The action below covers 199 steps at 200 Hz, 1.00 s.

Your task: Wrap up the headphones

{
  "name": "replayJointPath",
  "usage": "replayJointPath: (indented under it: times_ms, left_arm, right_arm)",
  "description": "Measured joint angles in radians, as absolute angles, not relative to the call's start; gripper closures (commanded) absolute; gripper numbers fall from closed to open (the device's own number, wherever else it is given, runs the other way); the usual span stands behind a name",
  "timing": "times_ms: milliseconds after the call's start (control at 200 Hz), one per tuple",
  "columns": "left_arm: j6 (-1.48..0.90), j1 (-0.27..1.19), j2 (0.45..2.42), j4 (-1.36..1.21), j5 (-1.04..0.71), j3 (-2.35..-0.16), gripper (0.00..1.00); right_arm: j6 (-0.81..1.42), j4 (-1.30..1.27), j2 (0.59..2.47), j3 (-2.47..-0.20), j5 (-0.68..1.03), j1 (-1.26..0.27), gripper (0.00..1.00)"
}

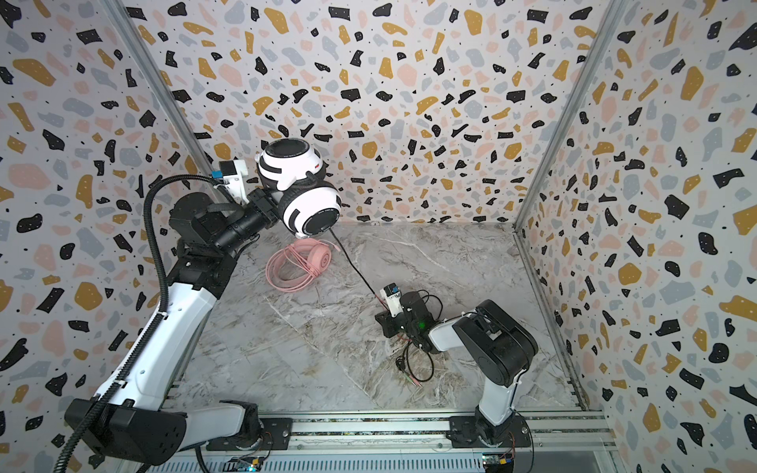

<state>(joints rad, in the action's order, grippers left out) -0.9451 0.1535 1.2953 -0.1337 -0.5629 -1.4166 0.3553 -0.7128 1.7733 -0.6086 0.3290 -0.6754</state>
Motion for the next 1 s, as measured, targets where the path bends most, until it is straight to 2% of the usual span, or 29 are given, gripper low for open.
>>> replayJointPath:
  times_ms: [315, 676, 876, 996]
  left_arm:
    - [-0.965, 0.154, 1.342, -0.119, -0.426, -1.423, 1.00]
    - [-0.932, 0.148, 1.367, 0.020, -0.071, -1.356, 1.00]
    - [-0.873, 0.123, 1.405, 0.073, -0.031, -1.323, 1.00]
    - [-0.837, 0.105, 1.425, 0.097, -0.046, -1.319, 1.00]
  right_arm:
    - [0.365, -0.682, 1.614, -0.496, 0.263, -0.777, 0.96]
    - [0.381, -0.425, 1.308, -0.393, 0.070, -0.947, 0.98]
    - [0.411, -0.233, 1.093, -0.357, -0.048, -0.952, 1.00]
    - [0.428, -0.160, 0.993, -0.348, -0.094, -0.900, 1.00]
